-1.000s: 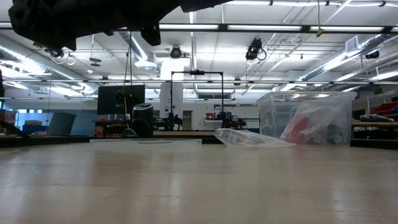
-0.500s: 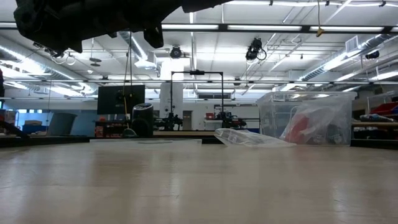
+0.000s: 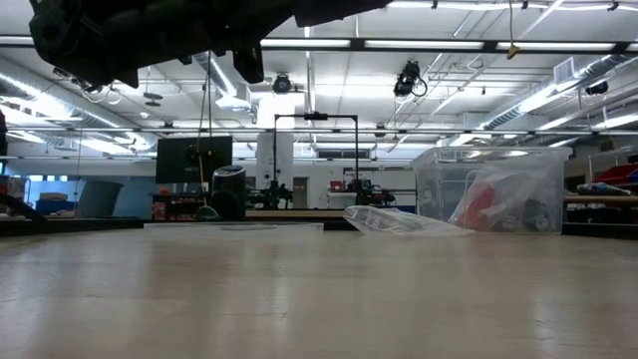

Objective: Roll bandage
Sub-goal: Roll the blue bandage

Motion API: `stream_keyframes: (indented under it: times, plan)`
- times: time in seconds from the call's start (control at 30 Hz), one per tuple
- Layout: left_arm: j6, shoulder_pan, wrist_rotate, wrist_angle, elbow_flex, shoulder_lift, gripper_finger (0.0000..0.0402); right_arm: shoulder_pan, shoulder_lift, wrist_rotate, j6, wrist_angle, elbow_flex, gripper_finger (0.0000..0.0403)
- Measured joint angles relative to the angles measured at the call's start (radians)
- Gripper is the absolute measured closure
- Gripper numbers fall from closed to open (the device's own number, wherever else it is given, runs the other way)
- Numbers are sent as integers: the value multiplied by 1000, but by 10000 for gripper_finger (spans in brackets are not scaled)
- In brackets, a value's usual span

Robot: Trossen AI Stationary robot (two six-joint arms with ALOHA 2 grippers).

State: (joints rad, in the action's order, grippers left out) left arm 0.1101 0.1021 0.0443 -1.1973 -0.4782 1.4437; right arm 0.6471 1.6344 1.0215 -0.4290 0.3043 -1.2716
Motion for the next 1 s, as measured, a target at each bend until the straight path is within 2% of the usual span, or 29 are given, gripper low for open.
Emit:
stream_keyframes:
  times: [0.2, 0.47, 0.57, 0.67, 0.8, 0.9, 1.0]
  plan:
    - [2, 1, 7, 4, 0, 0, 401, -16, 0, 35, 59, 0, 0, 165]
    - [-6, 0, 11, 12, 0, 0, 401, 37, 0, 29, 315, -15, 0, 165]
    - [-17, -6, 13, 12, 0, 0, 401, 71, 0, -8, 467, -9, 0, 163]
    - [-32, -11, 12, 13, 0, 0, 401, 96, 0, -31, 695, 45, 0, 162]
    - [-65, -11, 12, 10, 0, 0, 401, 122, 0, 12, 1042, 125, 47, 162]
    - [-80, -11, 12, -7, 0, 1, 401, 129, 0, 50, 1190, 17, 151, 159]
    - [-85, -11, 12, -23, 0, 1, 401, 125, 0, 112, 1211, -286, 295, 158]
